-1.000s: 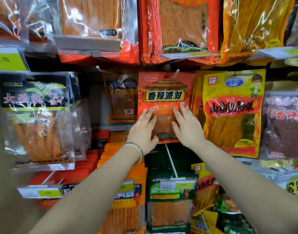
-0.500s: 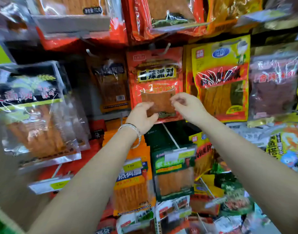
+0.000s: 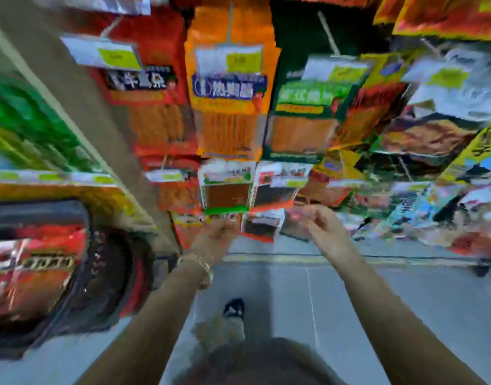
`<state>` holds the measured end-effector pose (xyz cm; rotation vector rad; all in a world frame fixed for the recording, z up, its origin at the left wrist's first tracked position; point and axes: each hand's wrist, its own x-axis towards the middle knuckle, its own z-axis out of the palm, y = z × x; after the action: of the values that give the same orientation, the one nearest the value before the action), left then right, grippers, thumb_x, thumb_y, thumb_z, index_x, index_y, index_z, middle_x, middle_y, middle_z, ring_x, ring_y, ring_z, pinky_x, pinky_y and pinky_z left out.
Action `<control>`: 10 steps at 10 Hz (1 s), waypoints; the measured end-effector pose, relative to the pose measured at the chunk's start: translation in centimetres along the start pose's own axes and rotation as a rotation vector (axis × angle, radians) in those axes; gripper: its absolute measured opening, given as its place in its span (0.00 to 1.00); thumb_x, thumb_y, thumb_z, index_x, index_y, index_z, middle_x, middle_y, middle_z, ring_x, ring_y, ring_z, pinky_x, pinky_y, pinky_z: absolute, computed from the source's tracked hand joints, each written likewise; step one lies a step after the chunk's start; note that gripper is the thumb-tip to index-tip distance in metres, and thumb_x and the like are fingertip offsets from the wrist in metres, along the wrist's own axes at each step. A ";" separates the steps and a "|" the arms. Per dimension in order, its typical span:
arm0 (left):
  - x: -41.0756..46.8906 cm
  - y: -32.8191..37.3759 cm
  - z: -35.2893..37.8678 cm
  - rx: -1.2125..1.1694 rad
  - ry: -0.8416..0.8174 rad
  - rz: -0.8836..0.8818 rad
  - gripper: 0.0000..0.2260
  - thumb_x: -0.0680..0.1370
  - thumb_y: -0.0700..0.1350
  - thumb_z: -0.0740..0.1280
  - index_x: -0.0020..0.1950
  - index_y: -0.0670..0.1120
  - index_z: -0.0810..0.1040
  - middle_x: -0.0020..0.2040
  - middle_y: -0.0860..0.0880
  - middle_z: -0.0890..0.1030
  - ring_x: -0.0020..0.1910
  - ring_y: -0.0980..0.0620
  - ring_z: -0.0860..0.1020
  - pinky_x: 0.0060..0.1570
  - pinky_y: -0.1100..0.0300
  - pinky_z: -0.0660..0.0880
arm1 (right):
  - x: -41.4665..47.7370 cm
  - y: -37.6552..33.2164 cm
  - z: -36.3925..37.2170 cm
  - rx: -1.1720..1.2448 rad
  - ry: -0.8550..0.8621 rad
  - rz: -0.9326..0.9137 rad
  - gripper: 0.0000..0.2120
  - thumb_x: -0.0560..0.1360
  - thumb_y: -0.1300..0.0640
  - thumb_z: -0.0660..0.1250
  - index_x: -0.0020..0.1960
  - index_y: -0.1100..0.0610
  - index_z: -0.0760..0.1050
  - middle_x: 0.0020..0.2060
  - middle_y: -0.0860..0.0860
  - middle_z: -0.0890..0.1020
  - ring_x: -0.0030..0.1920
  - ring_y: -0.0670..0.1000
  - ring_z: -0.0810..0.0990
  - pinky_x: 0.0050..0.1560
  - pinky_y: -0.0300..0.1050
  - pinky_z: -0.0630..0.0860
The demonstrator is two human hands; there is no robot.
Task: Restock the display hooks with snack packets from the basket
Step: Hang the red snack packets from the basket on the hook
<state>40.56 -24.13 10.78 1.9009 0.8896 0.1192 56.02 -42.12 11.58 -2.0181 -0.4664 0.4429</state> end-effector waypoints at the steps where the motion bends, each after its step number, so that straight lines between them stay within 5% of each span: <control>1: -6.7 -10.1 2.9 -0.191 -0.060 -0.461 0.07 0.79 0.42 0.63 0.46 0.40 0.77 0.46 0.41 0.79 0.49 0.47 0.78 0.38 0.64 0.73 | -5.8 7.4 3.3 -0.080 -0.247 0.282 0.05 0.76 0.69 0.63 0.50 0.62 0.74 0.34 0.55 0.75 0.32 0.49 0.72 0.38 0.44 0.71; 2: -14.4 -15.1 4.1 -0.123 -0.240 -0.679 0.09 0.75 0.46 0.65 0.40 0.42 0.77 0.45 0.38 0.78 0.46 0.44 0.77 0.42 0.56 0.72 | -10.5 11.2 5.4 -0.295 -0.481 0.450 0.08 0.76 0.67 0.62 0.44 0.73 0.71 0.36 0.70 0.74 0.33 0.52 0.71 0.37 0.43 0.66; 3: -21.2 -18.8 5.1 -0.034 -0.285 -0.769 0.12 0.73 0.50 0.63 0.34 0.44 0.77 0.40 0.41 0.77 0.42 0.49 0.75 0.40 0.61 0.71 | -15.5 13.9 6.7 -0.396 -0.700 0.539 0.07 0.77 0.61 0.62 0.42 0.64 0.72 0.37 0.62 0.75 0.36 0.53 0.72 0.36 0.45 0.66; 4: -25.4 -20.9 4.6 -0.103 -0.094 -0.842 0.09 0.75 0.49 0.65 0.42 0.47 0.82 0.39 0.48 0.78 0.40 0.52 0.75 0.34 0.68 0.70 | -18.6 14.8 8.3 -0.553 -0.912 0.448 0.10 0.76 0.61 0.62 0.35 0.57 0.68 0.33 0.58 0.70 0.36 0.53 0.69 0.38 0.45 0.62; 5: -27.8 -23.2 3.5 -0.203 0.069 -0.917 0.06 0.77 0.45 0.64 0.44 0.49 0.80 0.41 0.49 0.80 0.43 0.49 0.77 0.46 0.62 0.73 | -19.6 14.0 10.5 -0.711 -1.048 0.376 0.12 0.76 0.59 0.61 0.38 0.65 0.75 0.37 0.62 0.76 0.42 0.58 0.77 0.42 0.48 0.70; 6: -29.6 -25.6 1.9 -0.296 0.150 -1.018 0.09 0.76 0.44 0.64 0.36 0.51 0.78 0.37 0.49 0.81 0.36 0.50 0.77 0.42 0.61 0.74 | -18.8 12.4 13.4 -0.746 -1.081 0.331 0.13 0.76 0.60 0.60 0.48 0.71 0.75 0.42 0.65 0.80 0.40 0.58 0.77 0.40 0.46 0.71; 7: -31.2 -28.0 -0.6 -0.361 0.166 -1.081 0.11 0.76 0.45 0.65 0.33 0.49 0.78 0.31 0.51 0.79 0.29 0.51 0.74 0.34 0.63 0.72 | -17.5 10.5 17.1 -0.780 -1.097 0.317 0.08 0.76 0.60 0.60 0.43 0.64 0.74 0.38 0.57 0.78 0.38 0.53 0.76 0.39 0.45 0.73; 8: -31.5 -30.3 -4.3 -0.475 0.202 -1.078 0.11 0.76 0.41 0.65 0.33 0.47 0.77 0.33 0.47 0.79 0.32 0.49 0.76 0.39 0.59 0.75 | -17.1 8.0 21.6 -0.762 -1.063 0.336 0.06 0.77 0.59 0.60 0.42 0.56 0.70 0.40 0.54 0.77 0.36 0.49 0.76 0.33 0.38 0.71; 10: -30.8 -35.5 -14.3 -0.608 0.304 -1.050 0.03 0.79 0.40 0.61 0.50 0.43 0.74 0.41 0.46 0.77 0.32 0.53 0.74 0.27 0.65 0.65 | -19.5 3.7 31.6 -0.651 -1.036 0.346 0.08 0.77 0.63 0.59 0.40 0.58 0.72 0.37 0.56 0.76 0.36 0.53 0.74 0.39 0.40 0.70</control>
<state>-6.86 -24.33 -2.13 0.7129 1.7176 0.0284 24.28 -29.96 -3.80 -2.3600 -0.9701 1.7669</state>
